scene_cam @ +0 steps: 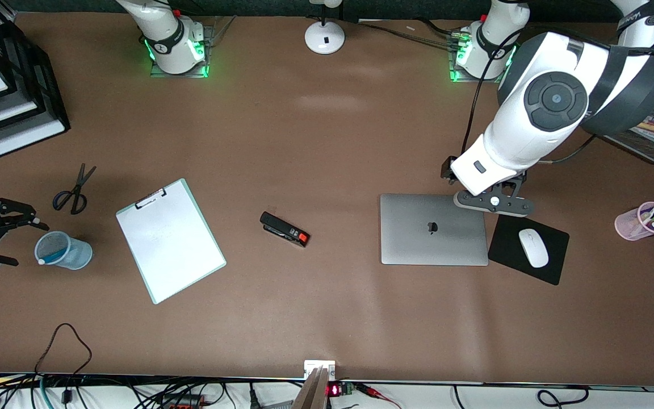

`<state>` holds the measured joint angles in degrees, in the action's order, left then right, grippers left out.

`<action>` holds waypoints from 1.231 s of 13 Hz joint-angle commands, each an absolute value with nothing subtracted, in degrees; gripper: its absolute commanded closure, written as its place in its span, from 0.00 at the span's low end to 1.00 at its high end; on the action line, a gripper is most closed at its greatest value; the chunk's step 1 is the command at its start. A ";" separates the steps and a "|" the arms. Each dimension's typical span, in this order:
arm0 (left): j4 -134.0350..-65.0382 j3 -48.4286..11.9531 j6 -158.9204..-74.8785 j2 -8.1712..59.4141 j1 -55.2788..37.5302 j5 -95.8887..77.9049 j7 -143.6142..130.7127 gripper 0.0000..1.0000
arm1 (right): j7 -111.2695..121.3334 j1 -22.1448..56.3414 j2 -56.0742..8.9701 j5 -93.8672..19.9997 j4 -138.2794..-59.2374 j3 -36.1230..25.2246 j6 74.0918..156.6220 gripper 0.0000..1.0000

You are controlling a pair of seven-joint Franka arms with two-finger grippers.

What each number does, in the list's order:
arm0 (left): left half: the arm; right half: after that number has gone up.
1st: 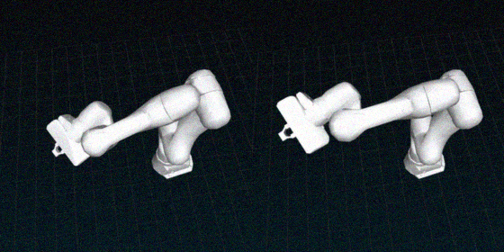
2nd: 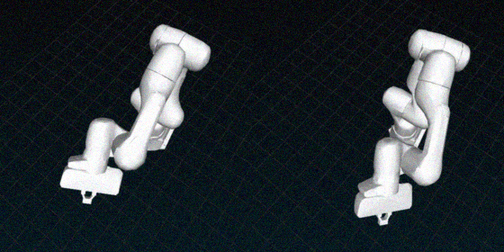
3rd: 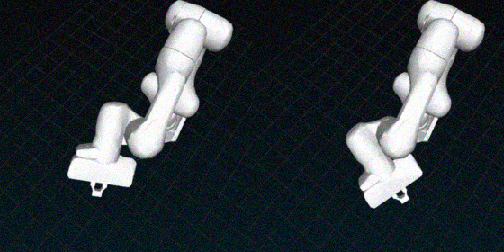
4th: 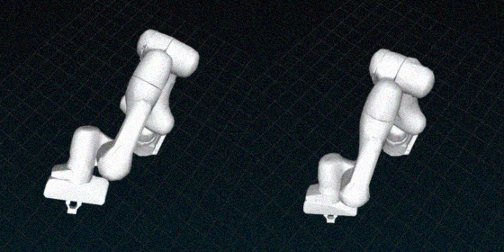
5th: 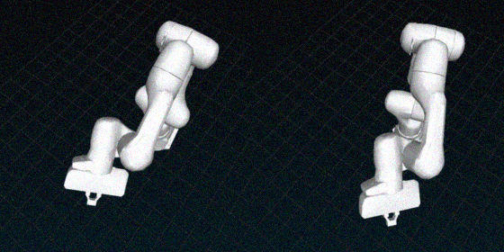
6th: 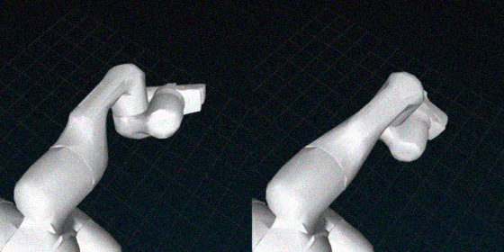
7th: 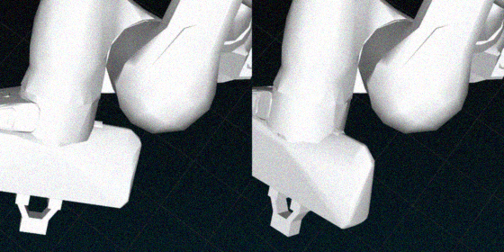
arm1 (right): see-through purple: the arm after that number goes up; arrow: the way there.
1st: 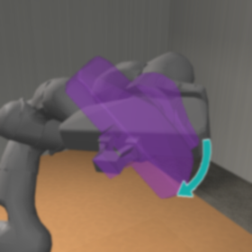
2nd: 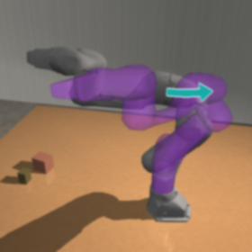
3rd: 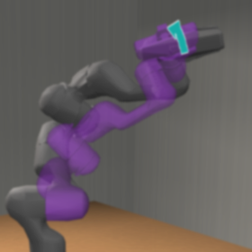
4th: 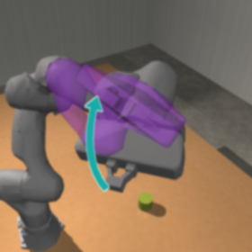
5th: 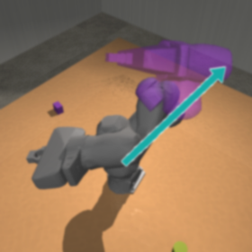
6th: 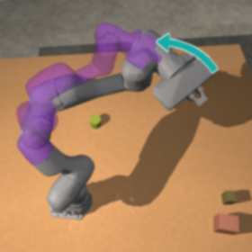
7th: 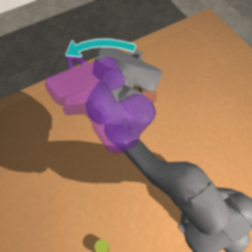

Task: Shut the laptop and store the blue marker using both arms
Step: 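Release the marker in the cup while the left gripper presses the lid shut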

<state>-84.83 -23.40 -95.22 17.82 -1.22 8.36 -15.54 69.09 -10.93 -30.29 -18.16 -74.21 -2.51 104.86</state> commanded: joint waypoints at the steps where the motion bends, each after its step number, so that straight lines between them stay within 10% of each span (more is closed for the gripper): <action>1: -84.73 -23.64 -94.13 14.24 1.13 4.07 -11.71 0.00 | 60.07 -8.10 -28.57 -14.34 -74.27 -2.90 101.09 0.00; 8: -86.39 -22.07 -86.57 4.76 6.33 1.32 -5.28 0.00 | 37.90 -4.40 -24.00 -10.81 -74.27 -2.55 92.73 0.00; 16: -98.88 -4.25 -97.91 -4.40 2.46 -0.86 4.98 0.00 | 16.64 1.66 -19.87 -4.15 -74.53 -2.29 82.63 0.00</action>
<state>-96.72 -9.12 -96.53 -2.29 3.47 1.83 -0.48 21.19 0.06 -21.17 -7.02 -74.13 -2.28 85.06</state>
